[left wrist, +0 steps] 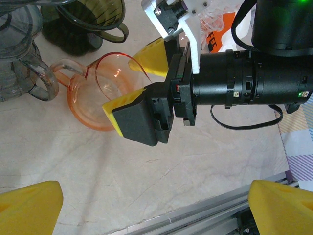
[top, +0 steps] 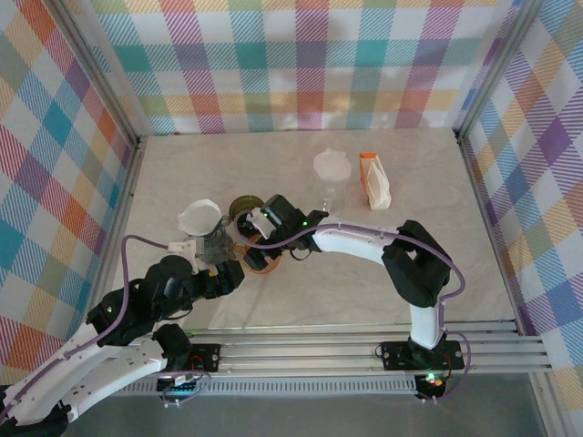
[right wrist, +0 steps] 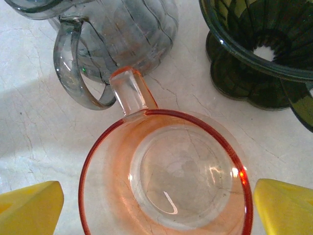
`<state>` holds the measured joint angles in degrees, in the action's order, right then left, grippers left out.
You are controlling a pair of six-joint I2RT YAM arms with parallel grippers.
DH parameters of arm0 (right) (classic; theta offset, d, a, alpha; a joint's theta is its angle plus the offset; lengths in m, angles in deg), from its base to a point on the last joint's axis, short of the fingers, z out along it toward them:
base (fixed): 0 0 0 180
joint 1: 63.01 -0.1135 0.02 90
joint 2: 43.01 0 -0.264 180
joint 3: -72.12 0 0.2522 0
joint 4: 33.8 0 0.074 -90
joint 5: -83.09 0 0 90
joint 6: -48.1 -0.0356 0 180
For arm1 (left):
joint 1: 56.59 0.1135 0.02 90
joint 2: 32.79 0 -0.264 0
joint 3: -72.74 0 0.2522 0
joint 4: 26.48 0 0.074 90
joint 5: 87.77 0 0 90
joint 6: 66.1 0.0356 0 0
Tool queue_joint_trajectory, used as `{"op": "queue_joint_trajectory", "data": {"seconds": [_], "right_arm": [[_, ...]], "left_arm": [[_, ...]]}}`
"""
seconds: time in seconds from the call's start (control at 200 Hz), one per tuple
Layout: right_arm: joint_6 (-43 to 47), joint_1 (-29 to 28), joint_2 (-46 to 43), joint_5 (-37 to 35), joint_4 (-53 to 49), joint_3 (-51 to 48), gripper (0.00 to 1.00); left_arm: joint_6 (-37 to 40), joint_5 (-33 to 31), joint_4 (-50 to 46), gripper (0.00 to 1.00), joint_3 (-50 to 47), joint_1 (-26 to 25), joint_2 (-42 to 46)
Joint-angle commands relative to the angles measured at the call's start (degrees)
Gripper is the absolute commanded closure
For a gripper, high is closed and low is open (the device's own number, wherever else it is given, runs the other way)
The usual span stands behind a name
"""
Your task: Place the coffee filter in the dripper
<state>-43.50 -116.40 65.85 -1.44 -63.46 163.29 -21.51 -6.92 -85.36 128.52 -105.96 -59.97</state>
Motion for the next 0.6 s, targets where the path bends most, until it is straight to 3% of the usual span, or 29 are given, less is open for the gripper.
{"op": "queue_joint_trajectory", "data": {"seconds": [0.0,0.48,0.595], "right_arm": [[1.8,-0.7,1.4,-1.5,-1.1,2.7,0.01],[1.3,-2.0,4.0,-5.5,0.5,2.8,0.00],[1.4,-2.5,4.3,-6.0,0.5,2.8,0.06]], "left_arm": [[0.7,-1.0,-0.4,0.03,-0.2,-0.1,0.3],[0.5,-1.1,-1.0,0.03,0.4,0.0,0.3],[0.5,-1.0,-0.9,0.03,0.6,0.0,0.1]]}}
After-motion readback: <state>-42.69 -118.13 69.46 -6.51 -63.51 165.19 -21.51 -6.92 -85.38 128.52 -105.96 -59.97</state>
